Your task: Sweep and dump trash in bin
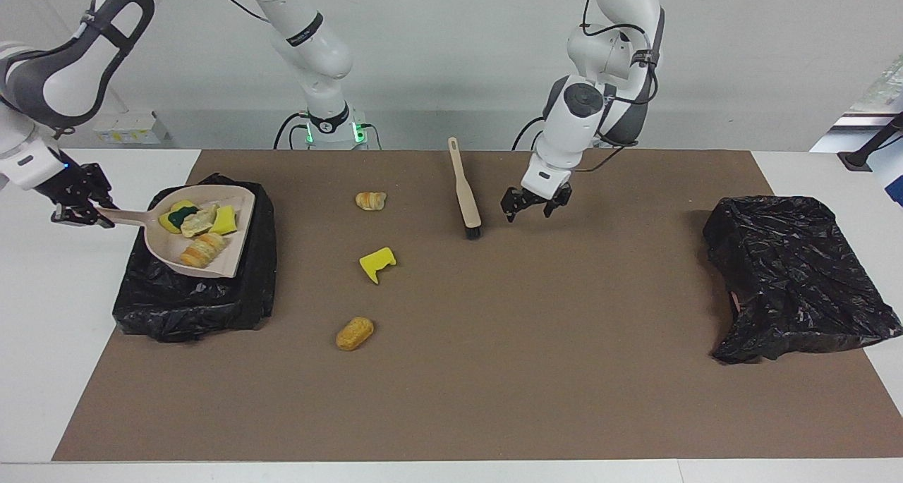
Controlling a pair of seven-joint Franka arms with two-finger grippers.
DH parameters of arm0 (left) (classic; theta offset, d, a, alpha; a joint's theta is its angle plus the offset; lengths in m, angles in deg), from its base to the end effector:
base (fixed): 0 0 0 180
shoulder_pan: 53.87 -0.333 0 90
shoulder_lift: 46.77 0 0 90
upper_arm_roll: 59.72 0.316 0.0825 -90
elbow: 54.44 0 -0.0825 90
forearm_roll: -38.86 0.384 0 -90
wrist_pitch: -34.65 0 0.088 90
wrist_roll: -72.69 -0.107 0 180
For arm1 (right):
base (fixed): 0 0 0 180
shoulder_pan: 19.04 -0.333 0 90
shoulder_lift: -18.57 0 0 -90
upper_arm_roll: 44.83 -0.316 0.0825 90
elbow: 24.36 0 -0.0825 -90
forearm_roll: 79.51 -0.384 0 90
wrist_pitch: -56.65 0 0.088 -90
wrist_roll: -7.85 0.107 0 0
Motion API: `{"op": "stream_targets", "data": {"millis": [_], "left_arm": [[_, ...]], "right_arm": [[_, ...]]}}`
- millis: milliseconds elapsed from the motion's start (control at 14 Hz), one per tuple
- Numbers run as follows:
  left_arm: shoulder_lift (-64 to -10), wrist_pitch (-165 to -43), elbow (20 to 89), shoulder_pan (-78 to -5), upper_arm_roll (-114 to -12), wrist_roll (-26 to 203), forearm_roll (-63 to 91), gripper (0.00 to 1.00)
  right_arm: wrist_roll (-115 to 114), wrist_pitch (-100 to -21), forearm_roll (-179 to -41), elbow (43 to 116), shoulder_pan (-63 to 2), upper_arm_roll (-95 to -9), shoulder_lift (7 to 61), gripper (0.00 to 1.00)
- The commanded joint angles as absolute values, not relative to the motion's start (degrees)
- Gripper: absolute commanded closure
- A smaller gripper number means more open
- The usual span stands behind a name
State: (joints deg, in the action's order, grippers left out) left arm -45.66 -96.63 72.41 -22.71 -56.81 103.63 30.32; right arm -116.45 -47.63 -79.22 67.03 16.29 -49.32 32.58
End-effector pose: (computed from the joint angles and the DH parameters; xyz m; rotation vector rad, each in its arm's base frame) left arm 0.4708 -0.2568 0.3747 3.0064 0.2140 -0.0089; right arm 0.5422 -0.3294 0.4889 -2.1396 -2.2710 -0.0151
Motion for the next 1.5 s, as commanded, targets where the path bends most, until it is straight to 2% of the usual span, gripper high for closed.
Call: {"op": "stream_targets", "data": {"millis": [0, 214, 427, 783, 997, 1211, 1424], "left_arm": [[-39.8, -91.2, 63.1, -28.3, -57.5, 98.6, 32.5, 0.0], [-37.1, -89.2, 58.0, -33.7, -57.4, 89.8, 33.5, 0.0], [-36.9, -88.6, 56.1, -38.2, -57.5, 85.7, 33.6, 0.0], [-38.2, -77.7, 50.0, -45.1, -57.4, 73.2, 33.5, 0.0], [-41.2, -72.2, 48.3, -47.3, -57.3, 68.4, 33.5, 0.0], [-44.5, -69.0, 48.1, -47.5, -56.6, 68.9, 33.6, 0.0], [-44.5, -62.2, 42.2, -47.4, -56.4, 68.6, 37.1, 0.0]], "right_arm": [[-113.9, -49.3, -72.1, 68.4, 13.1, -49.3, 29.0, 1.0], [-106.4, -48.9, -62.8, 70.7, 9.2, -49.4, 25.9, 1.0], [-102.8, -48.6, -56.6, 73.5, 7.3, -49.5, 23.6, 1.0], [-102.7, -47.6, -45.3, 76.1, 2.4, -49.5, 20.9, 1.0], [-102.1, -45.0, -39.7, 76.3, -0.7, -49.4, 19.5, 1.0], [-101.0, -43.6, -36.5, 76.3, -1.1, -49.5, 17.3, 1.0], [-101.0, -42.4, -34.9, 76.1, -1.1, -49.4, 15.6, 1.0]]}}
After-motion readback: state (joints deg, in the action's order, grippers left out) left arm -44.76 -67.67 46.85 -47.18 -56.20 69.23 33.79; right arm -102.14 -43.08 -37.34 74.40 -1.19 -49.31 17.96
